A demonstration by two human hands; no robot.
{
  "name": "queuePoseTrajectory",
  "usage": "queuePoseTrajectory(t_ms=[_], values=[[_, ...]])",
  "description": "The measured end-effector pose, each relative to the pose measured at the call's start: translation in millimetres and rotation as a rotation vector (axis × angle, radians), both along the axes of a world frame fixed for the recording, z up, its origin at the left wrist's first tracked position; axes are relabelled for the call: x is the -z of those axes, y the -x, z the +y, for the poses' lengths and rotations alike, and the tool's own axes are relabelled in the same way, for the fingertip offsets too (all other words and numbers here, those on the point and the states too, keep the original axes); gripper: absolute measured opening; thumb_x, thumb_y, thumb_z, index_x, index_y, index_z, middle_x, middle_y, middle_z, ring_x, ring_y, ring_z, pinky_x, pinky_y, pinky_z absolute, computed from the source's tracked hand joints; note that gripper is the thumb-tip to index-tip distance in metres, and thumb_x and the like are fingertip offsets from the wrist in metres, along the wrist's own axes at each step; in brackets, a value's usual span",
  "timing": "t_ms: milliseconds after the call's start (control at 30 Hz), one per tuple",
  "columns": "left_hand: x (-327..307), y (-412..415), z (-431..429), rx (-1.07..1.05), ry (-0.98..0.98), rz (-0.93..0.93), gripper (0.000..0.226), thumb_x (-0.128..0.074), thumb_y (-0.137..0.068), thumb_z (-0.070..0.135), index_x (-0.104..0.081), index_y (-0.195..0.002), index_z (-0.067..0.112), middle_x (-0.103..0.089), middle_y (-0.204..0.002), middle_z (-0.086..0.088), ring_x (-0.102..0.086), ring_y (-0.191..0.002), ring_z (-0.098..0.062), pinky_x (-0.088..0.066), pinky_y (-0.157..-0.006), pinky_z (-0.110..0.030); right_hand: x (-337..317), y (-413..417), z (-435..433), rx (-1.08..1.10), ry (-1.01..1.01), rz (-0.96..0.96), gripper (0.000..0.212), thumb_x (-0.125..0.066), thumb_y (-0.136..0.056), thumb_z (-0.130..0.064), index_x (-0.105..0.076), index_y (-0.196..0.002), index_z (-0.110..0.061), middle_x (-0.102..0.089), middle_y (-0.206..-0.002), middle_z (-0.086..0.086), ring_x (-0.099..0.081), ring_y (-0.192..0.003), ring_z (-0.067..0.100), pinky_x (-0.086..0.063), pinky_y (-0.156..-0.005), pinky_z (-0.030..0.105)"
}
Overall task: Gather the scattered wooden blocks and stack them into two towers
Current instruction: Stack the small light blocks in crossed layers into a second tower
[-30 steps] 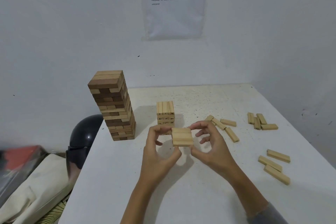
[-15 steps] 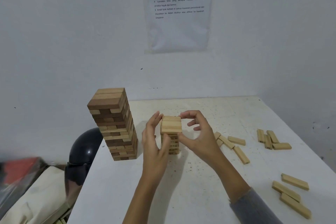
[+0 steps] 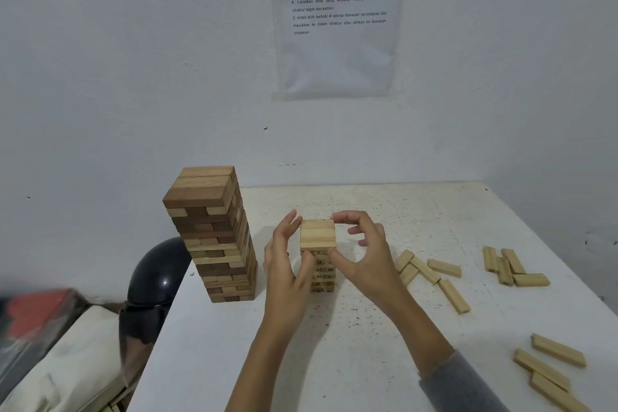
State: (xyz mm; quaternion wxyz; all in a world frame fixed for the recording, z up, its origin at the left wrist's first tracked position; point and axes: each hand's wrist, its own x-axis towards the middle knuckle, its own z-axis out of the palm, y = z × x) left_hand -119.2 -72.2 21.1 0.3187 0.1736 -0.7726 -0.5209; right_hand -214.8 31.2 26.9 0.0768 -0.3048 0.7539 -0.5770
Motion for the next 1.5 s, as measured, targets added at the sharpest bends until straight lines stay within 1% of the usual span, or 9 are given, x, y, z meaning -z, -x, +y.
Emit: queuePoseTrajectory(t_ms=[300,500,633,833,967,1067,1167,1367,1500], values=[[-4,-2,8,-0.006,-0.212,0.014,0.052,-0.035,-0.104,0.017,-0.024,-0.147,0.043,-0.022,-0.141,0.042,-0.019,-0.128,0.027,-0.02,-0.103,-0.013,-4,-12,3,0.019,0.15,-0.189,0.047,-0.055,-0.078,-0.032,-0.05,-0.124,-0.041,-0.046,-0.13,-0.015,-0.041,-0.115,-0.007,-0.035,-0.091,0.017],[-16,5,20,-0.002,-0.524,0.049,0.041,-0.021,-0.105,0.038,-0.032,-0.145,0.041,-0.036,-0.147,0.028,-0.031,-0.131,0.013,-0.025,-0.095,-0.007,-3,-31,-14,0.022,0.282,-0.461,0.045,-0.03,-0.104,-0.038,-0.028,-0.148,-0.036,-0.029,-0.151,-0.018,-0.03,-0.137,0.003,-0.025,-0.101,0.019],[-21,12,27,0.033,-0.637,0.068,0.037,-0.018,-0.103,0.045,-0.043,-0.131,0.042,-0.052,-0.107,0.038,-0.047,-0.081,0.034,-0.037,-0.065,0.005,-1,-36,-24,-0.079,0.307,-0.598,0.044,-0.022,-0.102,-0.05,-0.051,-0.13,-0.034,-0.062,-0.114,-0.022,-0.059,-0.092,-0.018,-0.045,-0.066,0.002],[-19,15,27,0.016,-0.689,0.066,0.043,-0.019,-0.102,0.048,-0.032,-0.143,0.042,-0.041,-0.121,0.037,-0.042,-0.096,0.026,-0.032,-0.089,-0.01,5,-39,-35,-0.05,0.316,-0.625,0.046,-0.023,-0.099,-0.055,-0.033,-0.143,-0.044,-0.055,-0.129,-0.015,-0.055,-0.107,-0.009,-0.043,-0.076,0.012],[-21,15,29,0.0,-0.684,0.074,0.041,-0.02,-0.104,0.043,-0.032,-0.143,0.039,-0.039,-0.1,0.042,-0.042,-0.074,0.036,-0.037,-0.072,-0.002,3,-39,-35,-0.04,0.304,-0.61,0.047,-0.021,-0.099,-0.056,-0.028,-0.144,-0.043,-0.053,-0.121,-0.023,-0.055,-0.092,-0.02,-0.045,-0.066,0.006],[-21,16,31,-0.006,-0.672,0.078,0.037,-0.019,-0.105,0.04,-0.028,-0.14,0.041,-0.037,-0.101,0.04,-0.04,-0.069,0.039,-0.037,-0.07,0.001,4,-38,-36,-0.027,0.3,-0.616,0.054,-0.022,-0.098,-0.058,-0.023,-0.149,-0.041,-0.048,-0.14,-0.01,-0.053,-0.111,-0.004,-0.043,-0.071,0.012],[-20,16,32,0.007,-0.641,0.071,0.039,-0.017,-0.105,0.04,-0.025,-0.143,0.043,-0.032,-0.114,0.039,-0.033,-0.078,0.038,-0.03,-0.089,-0.007,1,-40,-36,-0.029,0.304,-0.622,0.052,-0.023,-0.099,-0.055,-0.024,-0.149,-0.041,-0.048,-0.141,-0.008,-0.053,-0.114,-0.001,-0.043,-0.073,0.011],[-15,17,30,0.021,-0.613,0.064,0.044,-0.016,-0.105,0.041,-0.023,-0.148,0.038,-0.028,-0.126,0.037,-0.03,-0.086,0.04,-0.029,-0.08,0.005,-3,-42,-36,-0.013,0.301,-0.612,0.053,-0.022,-0.099,-0.056,-0.02,-0.15,-0.042,-0.046,-0.142,-0.009,-0.051,-0.116,0.0,-0.041,-0.081,0.014],[-18,11,28,-0.007,-0.543,0.088,0.048,-0.016,-0.102,0.045,-0.019,-0.15,0.038,-0.021,-0.141,0.031,-0.023,-0.094,0.042,-0.022,-0.082,0.005,-8,-41,-27,0.01,0.332,-0.585,0.054,-0.018,-0.099,-0.055,-0.014,-0.151,-0.042,-0.023,-0.155,-0.017,-0.027,-0.13,-0.004,-0.023,-0.102,0.021]])
